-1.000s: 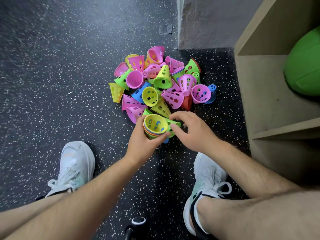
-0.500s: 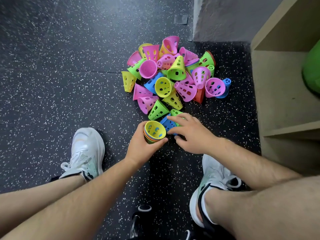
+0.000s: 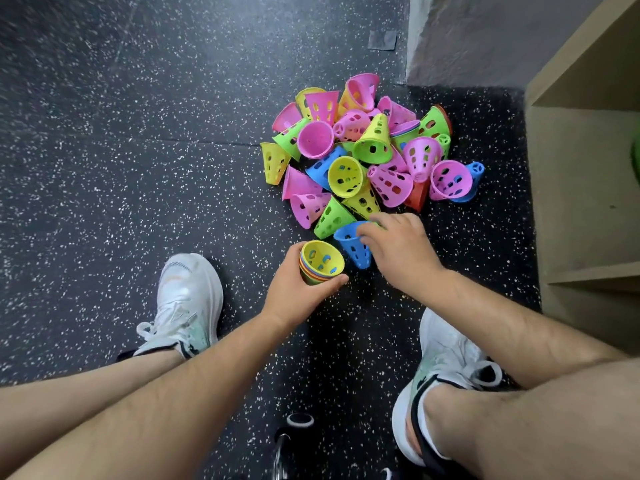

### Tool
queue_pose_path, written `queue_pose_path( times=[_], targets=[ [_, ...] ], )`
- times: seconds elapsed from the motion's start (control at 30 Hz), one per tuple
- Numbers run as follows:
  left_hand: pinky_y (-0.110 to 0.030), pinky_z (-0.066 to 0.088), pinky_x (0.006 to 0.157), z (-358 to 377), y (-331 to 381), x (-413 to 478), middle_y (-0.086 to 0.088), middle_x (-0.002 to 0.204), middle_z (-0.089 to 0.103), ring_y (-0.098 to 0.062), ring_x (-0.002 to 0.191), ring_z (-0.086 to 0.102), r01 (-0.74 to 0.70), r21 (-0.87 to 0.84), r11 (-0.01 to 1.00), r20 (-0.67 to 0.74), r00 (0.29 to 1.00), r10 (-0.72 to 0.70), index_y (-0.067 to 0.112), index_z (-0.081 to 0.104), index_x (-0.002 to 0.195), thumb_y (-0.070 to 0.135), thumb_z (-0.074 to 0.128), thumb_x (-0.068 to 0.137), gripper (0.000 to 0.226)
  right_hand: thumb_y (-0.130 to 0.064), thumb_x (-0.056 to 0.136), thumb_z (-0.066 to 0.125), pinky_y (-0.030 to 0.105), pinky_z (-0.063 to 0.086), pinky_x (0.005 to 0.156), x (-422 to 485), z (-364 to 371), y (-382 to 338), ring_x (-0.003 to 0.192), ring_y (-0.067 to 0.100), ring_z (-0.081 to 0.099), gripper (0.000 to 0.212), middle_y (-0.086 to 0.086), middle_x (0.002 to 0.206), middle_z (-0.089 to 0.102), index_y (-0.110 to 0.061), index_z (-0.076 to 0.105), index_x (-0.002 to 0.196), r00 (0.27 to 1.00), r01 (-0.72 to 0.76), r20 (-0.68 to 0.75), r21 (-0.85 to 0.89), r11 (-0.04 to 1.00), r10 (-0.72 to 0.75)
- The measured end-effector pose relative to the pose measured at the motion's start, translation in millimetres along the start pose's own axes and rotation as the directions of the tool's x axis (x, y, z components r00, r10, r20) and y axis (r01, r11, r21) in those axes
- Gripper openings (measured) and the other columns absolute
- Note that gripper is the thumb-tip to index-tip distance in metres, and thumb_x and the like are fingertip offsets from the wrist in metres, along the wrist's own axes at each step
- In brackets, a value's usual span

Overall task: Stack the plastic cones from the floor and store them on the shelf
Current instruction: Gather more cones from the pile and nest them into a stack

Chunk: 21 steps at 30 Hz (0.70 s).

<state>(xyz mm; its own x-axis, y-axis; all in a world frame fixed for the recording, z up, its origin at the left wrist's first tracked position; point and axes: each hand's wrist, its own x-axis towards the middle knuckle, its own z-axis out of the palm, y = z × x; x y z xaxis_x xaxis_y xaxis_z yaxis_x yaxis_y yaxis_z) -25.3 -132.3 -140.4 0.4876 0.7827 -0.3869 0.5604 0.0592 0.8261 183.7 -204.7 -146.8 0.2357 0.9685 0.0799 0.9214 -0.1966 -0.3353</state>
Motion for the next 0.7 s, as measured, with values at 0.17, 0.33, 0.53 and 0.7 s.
queue_pose_path(
  times=[0.17,0.33,0.53,0.7],
  targets=[
    [-0.020,0.049,0.090,7.3,11.2,5.9,0.018,0.109,0.070,0.004,0.100,0.065,-0.006,-0.040,0.999,0.023,1.000,0.006,0.032,0.055,0.122,0.042,0.095,0.068,0.067,-0.019,0.100,0.052,0.042,0.042,0.082,-5.7,-25.6,2.9,0.088,0.030,0.062,0.013,-0.001,0.098,0.070,-0.018,0.062,0.108,0.980,-0.154,-0.086,0.226,0.962,0.177],
    [-0.024,0.051,0.093,17.4,21.9,12.6,0.019,0.108,0.070,0.003,0.101,0.066,-0.024,-0.067,0.997,0.035,0.999,0.026,0.029,0.056,0.122,0.041,0.095,0.067,0.068,-0.018,0.102,0.054,0.043,0.048,0.076,-10.8,-43.6,-1.0,0.083,0.027,0.060,0.013,0.001,0.094,0.069,-0.013,0.063,0.109,0.949,-0.154,-0.195,0.402,0.903,0.249],
    [-0.040,0.055,0.097,33.1,25.6,18.4,0.015,0.107,0.073,-0.005,0.100,0.070,-0.023,-0.112,0.993,0.052,0.998,0.029,0.030,0.057,0.118,0.046,0.095,0.063,0.069,-0.013,0.099,0.057,0.046,0.051,0.090,-18.9,-44.8,1.6,0.116,0.024,0.064,0.012,0.004,0.108,0.071,-0.010,0.066,0.108,0.965,-0.055,-0.213,0.409,0.911,0.154],
    [-0.032,0.055,0.091,40.3,35.6,16.7,0.014,0.108,0.073,-0.003,0.098,0.069,-0.041,-0.128,0.991,0.045,0.998,0.047,0.031,0.057,0.116,0.050,0.092,0.062,0.067,-0.021,0.097,0.055,0.049,0.050,0.087,-23.9,-40.2,4.7,0.103,0.026,0.064,0.017,-0.003,0.108,0.070,-0.017,0.066,0.110,0.990,0.003,-0.134,0.360,0.933,0.048]
  ],
)
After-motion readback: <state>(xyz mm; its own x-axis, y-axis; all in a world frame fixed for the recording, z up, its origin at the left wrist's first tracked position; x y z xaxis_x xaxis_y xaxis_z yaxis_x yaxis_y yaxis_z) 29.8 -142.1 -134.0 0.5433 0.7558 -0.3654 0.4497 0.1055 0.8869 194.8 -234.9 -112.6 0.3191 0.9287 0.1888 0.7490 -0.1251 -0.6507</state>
